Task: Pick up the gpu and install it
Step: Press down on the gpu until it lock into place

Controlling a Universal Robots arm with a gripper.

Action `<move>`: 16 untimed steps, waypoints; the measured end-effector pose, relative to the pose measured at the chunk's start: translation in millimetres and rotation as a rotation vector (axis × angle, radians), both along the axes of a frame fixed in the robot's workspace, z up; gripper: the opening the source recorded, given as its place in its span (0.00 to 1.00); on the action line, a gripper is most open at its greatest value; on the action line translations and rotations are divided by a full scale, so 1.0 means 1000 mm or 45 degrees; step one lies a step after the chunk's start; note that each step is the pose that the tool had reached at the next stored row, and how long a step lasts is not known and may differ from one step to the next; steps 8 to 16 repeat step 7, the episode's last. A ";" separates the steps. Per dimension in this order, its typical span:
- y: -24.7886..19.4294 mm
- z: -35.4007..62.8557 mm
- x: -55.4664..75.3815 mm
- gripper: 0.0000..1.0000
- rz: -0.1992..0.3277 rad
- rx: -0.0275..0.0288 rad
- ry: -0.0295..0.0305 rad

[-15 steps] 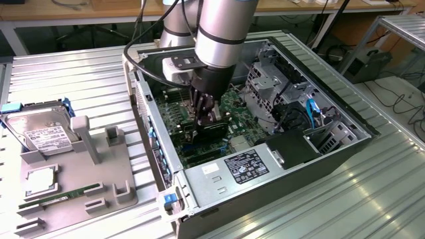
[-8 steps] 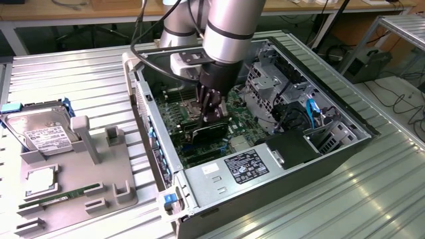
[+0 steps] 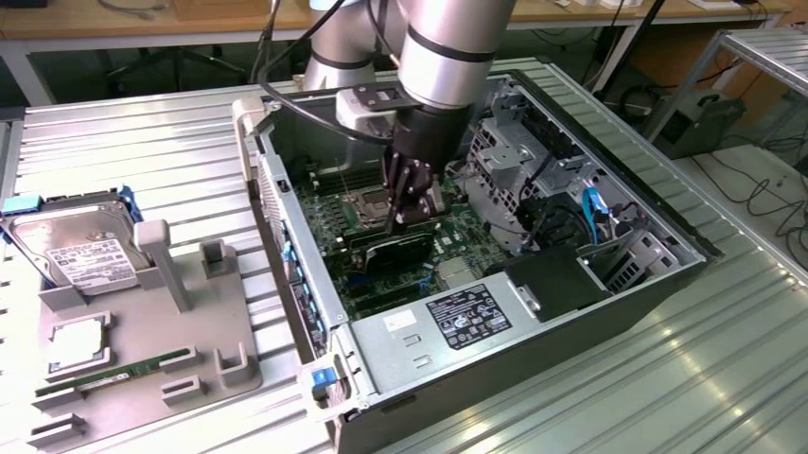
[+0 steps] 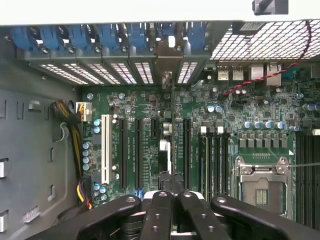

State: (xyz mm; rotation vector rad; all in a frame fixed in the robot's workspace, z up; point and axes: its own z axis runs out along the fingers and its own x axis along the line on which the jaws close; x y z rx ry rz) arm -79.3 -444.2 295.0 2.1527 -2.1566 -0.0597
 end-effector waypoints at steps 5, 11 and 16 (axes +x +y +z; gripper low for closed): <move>0.0000 0.0004 0.000 0.11 0.000 0.0001 0.0000; 0.0000 0.0004 0.000 0.11 0.000 0.0000 0.0000; 0.0000 0.0004 0.000 0.11 0.000 0.0000 0.0000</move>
